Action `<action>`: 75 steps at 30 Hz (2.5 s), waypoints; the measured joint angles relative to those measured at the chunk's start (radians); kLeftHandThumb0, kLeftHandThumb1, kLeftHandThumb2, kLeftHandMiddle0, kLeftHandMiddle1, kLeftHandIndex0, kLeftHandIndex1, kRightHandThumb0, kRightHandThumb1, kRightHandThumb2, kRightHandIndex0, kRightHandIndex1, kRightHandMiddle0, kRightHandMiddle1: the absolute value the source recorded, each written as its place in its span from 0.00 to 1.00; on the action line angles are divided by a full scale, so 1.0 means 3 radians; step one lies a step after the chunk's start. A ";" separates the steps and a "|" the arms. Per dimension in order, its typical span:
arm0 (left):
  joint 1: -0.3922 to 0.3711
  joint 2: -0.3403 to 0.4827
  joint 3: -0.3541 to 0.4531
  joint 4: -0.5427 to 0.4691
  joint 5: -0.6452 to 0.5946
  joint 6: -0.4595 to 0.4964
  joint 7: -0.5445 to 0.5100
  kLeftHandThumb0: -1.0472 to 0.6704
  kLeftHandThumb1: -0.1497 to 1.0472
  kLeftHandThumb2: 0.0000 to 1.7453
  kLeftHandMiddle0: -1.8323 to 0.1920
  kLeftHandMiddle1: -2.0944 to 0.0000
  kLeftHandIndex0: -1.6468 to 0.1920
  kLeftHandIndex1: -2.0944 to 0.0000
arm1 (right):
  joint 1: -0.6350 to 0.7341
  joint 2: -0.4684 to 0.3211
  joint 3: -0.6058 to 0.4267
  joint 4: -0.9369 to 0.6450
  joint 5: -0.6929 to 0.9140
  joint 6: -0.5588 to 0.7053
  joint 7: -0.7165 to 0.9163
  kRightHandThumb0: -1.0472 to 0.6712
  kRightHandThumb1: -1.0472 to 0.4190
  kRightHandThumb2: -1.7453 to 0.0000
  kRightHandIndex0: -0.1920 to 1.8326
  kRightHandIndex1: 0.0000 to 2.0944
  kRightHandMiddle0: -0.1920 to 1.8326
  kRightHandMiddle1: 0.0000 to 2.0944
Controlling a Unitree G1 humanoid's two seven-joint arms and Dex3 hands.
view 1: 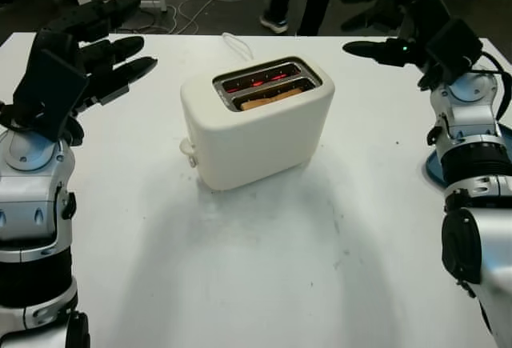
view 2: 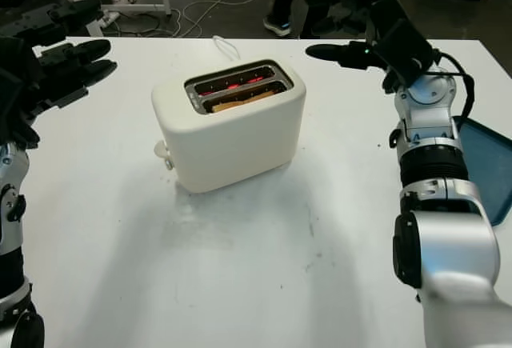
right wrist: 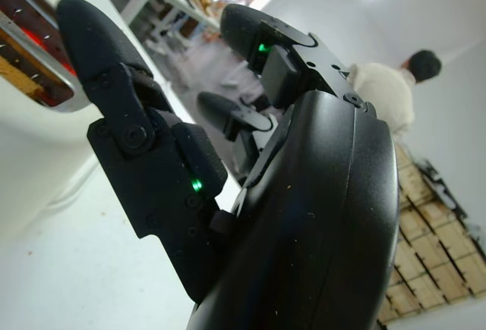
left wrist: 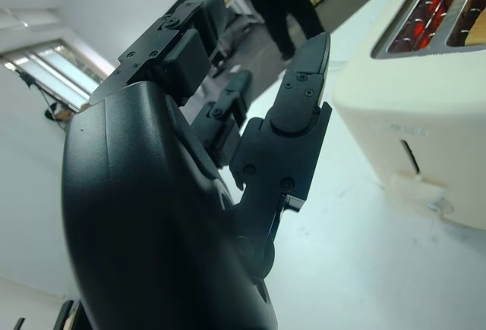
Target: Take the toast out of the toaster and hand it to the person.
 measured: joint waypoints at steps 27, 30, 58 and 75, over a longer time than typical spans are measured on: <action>-0.0086 -0.0109 -0.0212 0.0174 0.0039 -0.0037 0.0133 0.41 0.81 0.00 0.56 0.99 0.56 0.99 | 0.0365 0.0053 0.0056 -0.0796 0.0035 0.0559 -0.0029 0.32 0.24 1.00 0.32 0.33 0.37 0.14; -0.0116 -0.0143 -0.0221 0.0257 0.0037 -0.0104 0.0144 0.41 0.81 0.00 0.56 0.99 0.56 0.99 | 0.0380 0.0108 0.0084 -0.0837 0.0038 0.0607 -0.0034 0.33 0.25 1.00 0.31 0.37 0.38 0.14; -0.0122 -0.0175 -0.0303 0.0349 0.0127 -0.0239 0.0164 0.38 0.80 0.00 0.56 0.97 0.56 0.99 | 0.0536 0.0153 0.0094 -0.1293 0.0075 0.0994 -0.0048 0.43 0.23 1.00 0.27 0.39 0.37 0.11; -0.0160 -0.0166 -0.0347 0.0397 0.0170 -0.0323 0.0108 0.41 0.81 0.00 0.58 0.92 0.56 0.98 | 0.0550 0.0151 0.0108 -0.1441 0.0067 0.1080 -0.0049 0.46 0.22 1.00 0.27 0.37 0.37 0.09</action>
